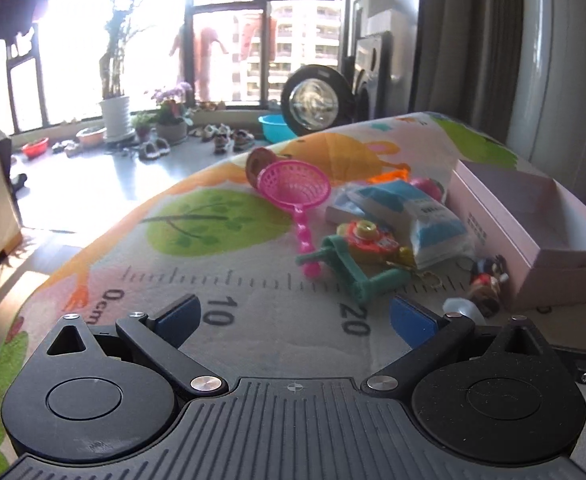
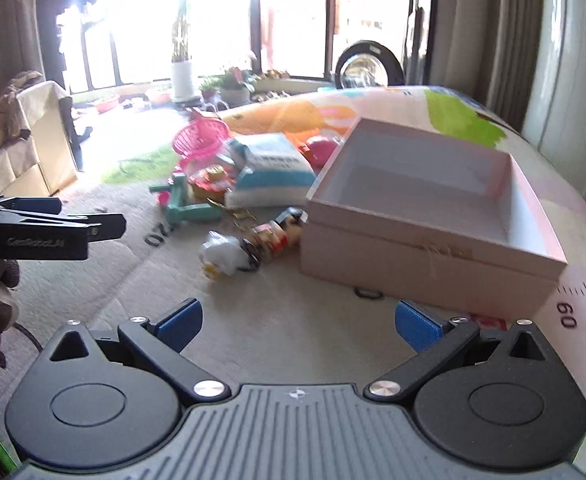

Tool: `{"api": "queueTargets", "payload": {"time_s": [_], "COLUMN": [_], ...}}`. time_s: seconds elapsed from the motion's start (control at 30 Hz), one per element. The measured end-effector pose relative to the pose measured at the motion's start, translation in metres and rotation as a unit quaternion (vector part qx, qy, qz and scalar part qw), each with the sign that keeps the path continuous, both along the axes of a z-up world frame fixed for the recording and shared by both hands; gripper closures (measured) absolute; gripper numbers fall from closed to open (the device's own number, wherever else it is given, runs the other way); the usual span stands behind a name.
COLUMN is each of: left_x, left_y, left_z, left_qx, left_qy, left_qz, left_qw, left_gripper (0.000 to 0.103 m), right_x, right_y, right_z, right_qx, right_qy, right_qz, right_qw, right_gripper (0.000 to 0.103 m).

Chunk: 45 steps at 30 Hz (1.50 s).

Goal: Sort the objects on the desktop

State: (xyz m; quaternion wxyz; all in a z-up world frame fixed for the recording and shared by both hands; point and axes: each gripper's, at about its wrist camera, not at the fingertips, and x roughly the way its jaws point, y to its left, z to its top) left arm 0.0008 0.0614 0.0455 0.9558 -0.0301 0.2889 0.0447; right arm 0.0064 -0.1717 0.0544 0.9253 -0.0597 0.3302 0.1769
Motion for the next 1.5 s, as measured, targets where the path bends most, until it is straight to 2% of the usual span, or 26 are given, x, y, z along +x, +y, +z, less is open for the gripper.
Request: {"api": "queueTargets", "payload": {"time_s": [0.07,0.1,0.17,0.3,0.43,0.53,0.6,0.7,0.73,0.83,0.9,0.97,1.07,1.17,1.23,1.3,1.33,1.37,1.4,1.43,1.47,1.5], "left_x": [0.0,-0.002,-0.007,-0.005,0.01,0.015,0.022,0.034,0.037,0.041,0.042,0.043,0.044,0.044,0.044,0.043,0.044,0.044,0.044,0.045,0.046,0.046], "left_y": [0.011,0.015,0.021,0.028,0.021,0.016,0.016,0.016,0.016,0.019,0.022,0.027,0.034,0.036,0.035,0.034,0.033,0.032,0.031,0.031,0.031,0.031], "left_z": [0.005,0.007,0.007,-0.002,-0.011,-0.012,-0.011,-0.009,-0.01,-0.017,-0.02,-0.021,-0.022,-0.023,-0.023,-0.023,-0.024,-0.024,-0.025,-0.026,-0.027,-0.029], "left_qx": [0.0,0.003,0.008,-0.007,-0.016,-0.001,0.001,-0.013,-0.019,-0.037,-0.039,-0.047,-0.061,-0.07,-0.07,-0.066,-0.065,-0.066,-0.067,-0.068,-0.068,-0.068], "left_qy": [-0.009,-0.014,-0.019,-0.015,-0.002,-0.001,-0.004,-0.017,-0.022,-0.027,-0.027,-0.026,-0.025,-0.025,-0.025,-0.027,-0.029,-0.029,-0.029,-0.026,-0.024,-0.022], "left_qz": [0.011,0.013,0.013,0.02,0.009,-0.008,-0.015,-0.01,-0.005,-0.002,0.001,0.008,0.014,0.015,0.013,0.013,0.014,0.013,0.012,0.011,0.009,0.007], "left_qw": [0.9999,0.9998,0.9997,0.9997,0.9998,1.0,0.9999,0.9997,0.9996,0.999,0.9989,0.9985,0.9977,0.9971,0.9971,0.9973,0.9974,0.9973,0.9973,0.9973,0.9973,0.9974], "left_gripper": [0.0,0.0,0.0,0.0,0.0,0.0,0.0,0.0,0.0,0.0,0.0,0.0,0.0,0.0,0.0,0.0,0.0,0.0,0.0,0.0,0.0,0.0], "right_x": [0.009,0.013,0.025,0.066,0.084,0.096,0.127,0.2,0.224,0.283,0.31,0.327,0.325,0.295,0.267,0.248,0.243,0.241,0.242,0.247,0.252,0.268], "right_y": [0.016,0.02,0.018,0.001,0.013,0.026,0.033,0.044,0.051,0.07,0.081,0.087,0.09,0.092,0.1,0.11,0.113,0.118,0.124,0.134,0.144,0.163], "right_z": [0.004,0.01,0.019,0.021,0.025,0.056,0.074,0.076,0.07,0.045,0.027,0.011,0.003,0.006,0.015,0.036,0.05,0.062,0.072,0.078,0.078,0.073], "right_qx": [-0.022,-0.031,-0.036,0.016,0.008,0.005,0.015,0.035,0.026,-0.001,-0.013,-0.039,-0.05,-0.032,-0.043,-0.049,-0.037,-0.024,-0.007,0.006,0.013,0.014], "right_qy": [-0.004,-0.013,-0.019,0.042,0.028,0.006,0.021,0.084,0.095,0.116,0.132,0.146,0.159,0.203,0.215,0.194,0.179,0.156,0.129,0.105,0.094,0.092], "right_qz": [0.013,0.017,0.012,0.009,0.022,0.053,0.039,-0.01,-0.024,-0.054,-0.07,-0.087,-0.068,-0.018,0.031,0.07,0.077,0.083,0.087,0.086,0.083,0.083], "right_qw": [1.0,0.999,0.999,0.999,0.999,0.999,0.999,0.996,0.995,0.992,0.989,0.985,0.984,0.978,0.975,0.977,0.98,0.984,0.988,0.991,0.992,0.992], "right_gripper": [0.05,0.053,0.051,0.05,0.051,0.048,0.044,0.045,0.048,0.066,0.071,0.085,0.091,0.093,0.093,0.093,0.086,0.069,0.056,0.03,0.021,0.021]}}
